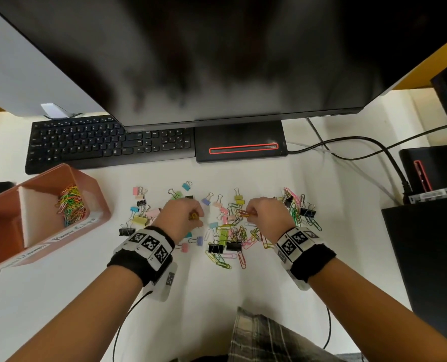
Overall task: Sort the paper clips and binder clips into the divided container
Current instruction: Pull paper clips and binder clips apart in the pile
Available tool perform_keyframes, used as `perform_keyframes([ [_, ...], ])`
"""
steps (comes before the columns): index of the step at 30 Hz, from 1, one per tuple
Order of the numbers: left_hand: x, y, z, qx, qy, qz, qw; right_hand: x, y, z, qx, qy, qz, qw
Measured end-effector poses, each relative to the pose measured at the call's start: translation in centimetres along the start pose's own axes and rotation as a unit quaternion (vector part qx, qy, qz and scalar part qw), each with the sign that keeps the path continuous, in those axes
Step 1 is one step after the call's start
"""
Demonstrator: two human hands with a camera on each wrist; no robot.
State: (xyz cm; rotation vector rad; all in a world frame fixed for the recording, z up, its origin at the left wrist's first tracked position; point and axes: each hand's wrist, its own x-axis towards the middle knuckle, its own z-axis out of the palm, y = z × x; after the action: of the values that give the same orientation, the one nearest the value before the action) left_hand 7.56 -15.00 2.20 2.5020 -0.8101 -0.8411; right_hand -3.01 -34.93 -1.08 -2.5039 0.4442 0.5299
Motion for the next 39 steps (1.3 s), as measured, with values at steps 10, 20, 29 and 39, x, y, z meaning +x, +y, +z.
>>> perform_keyframes([
  [10,0.5,1.5,4.1,0.099,-0.069,-0.098,0.988,-0.2,-0.5,0.4,0.002,-0.002,0.013,1.000],
  [20,0.3,0.8,4.4,0.060,-0.043,-0.055,0.996,0.4,-1.0,0.3,-0.018,-0.028,0.050,0.998],
  [29,0.5,-0.6,3.3,0.107,-0.110,0.063,0.986,0.8,-0.7,0.9,-0.032,-0.023,0.061,0.997],
  [39,-1.1,-1.0,0.3,0.043,-0.048,0.083,0.994,-1.7,-3.0,-2.1,0.037,0.029,0.014,0.999],
])
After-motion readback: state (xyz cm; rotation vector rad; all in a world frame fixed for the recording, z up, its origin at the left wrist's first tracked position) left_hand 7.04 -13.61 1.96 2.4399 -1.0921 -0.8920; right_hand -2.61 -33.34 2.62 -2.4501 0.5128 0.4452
